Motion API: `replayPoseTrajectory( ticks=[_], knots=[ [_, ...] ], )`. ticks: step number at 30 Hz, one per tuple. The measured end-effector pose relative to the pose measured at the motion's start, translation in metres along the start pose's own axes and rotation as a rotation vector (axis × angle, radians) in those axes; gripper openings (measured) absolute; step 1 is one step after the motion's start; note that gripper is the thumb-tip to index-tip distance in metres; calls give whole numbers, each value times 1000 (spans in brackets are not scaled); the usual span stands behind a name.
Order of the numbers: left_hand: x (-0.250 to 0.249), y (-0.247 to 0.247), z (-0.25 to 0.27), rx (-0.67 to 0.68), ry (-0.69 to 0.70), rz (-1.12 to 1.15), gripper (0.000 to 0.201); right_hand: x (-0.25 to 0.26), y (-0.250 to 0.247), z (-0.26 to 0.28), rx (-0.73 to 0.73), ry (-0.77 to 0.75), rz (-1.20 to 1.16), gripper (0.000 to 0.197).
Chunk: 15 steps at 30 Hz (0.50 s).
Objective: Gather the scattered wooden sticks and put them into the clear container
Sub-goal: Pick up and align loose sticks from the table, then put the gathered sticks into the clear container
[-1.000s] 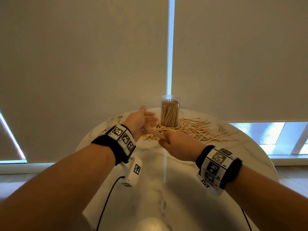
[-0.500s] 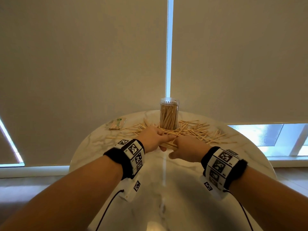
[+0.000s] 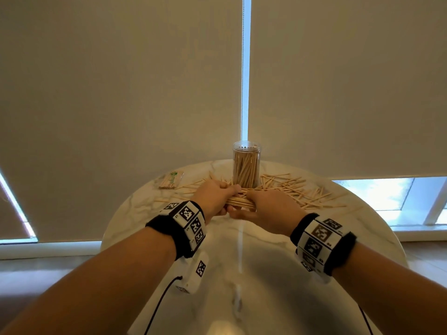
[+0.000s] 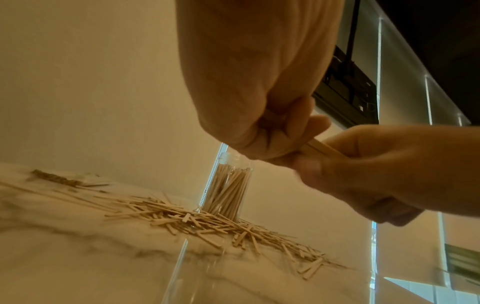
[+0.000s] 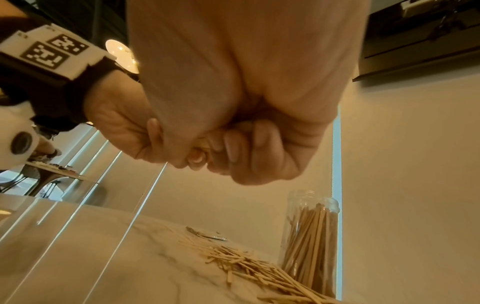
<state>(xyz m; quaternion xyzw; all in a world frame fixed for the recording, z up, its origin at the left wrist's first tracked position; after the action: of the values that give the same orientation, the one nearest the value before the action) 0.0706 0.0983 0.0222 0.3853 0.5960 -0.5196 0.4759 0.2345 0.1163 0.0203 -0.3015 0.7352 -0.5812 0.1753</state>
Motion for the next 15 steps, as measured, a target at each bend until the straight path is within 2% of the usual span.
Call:
replayPoseTrajectory(
  ticks=[3,5,8,10,13,15],
  knots=[
    [2,-3,-11,-29,-17,33,31,-1,0,-2,-14,-64,-139,54],
    [-2,-3,-19,10,-52,37,37,-9,-2,-11,-29,-54,-150,54],
    [-16,-10,-38,112,-60,-116,53,-24,-16,-30,-12,-9,-106,53],
    [-29,-21,-60,125,-33,-215,58,-39,-32,-48,-7,36,-54,55],
    [-51,-40,-100,74,-3,-241,56,-66,-65,-80,-29,133,42,56],
    [-61,-48,-125,46,48,-281,46,-82,-83,-106,-29,194,73,57]
  ],
)
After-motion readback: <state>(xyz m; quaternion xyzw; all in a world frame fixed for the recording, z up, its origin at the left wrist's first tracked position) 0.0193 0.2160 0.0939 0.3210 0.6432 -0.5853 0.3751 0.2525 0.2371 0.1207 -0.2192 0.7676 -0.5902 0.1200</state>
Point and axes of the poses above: each hand's wrist, its own z-axis away from the middle knuckle, its own y-axis out of the palm, x = y × z, the point moved 1 cm from there along -z, towards the middle knuckle
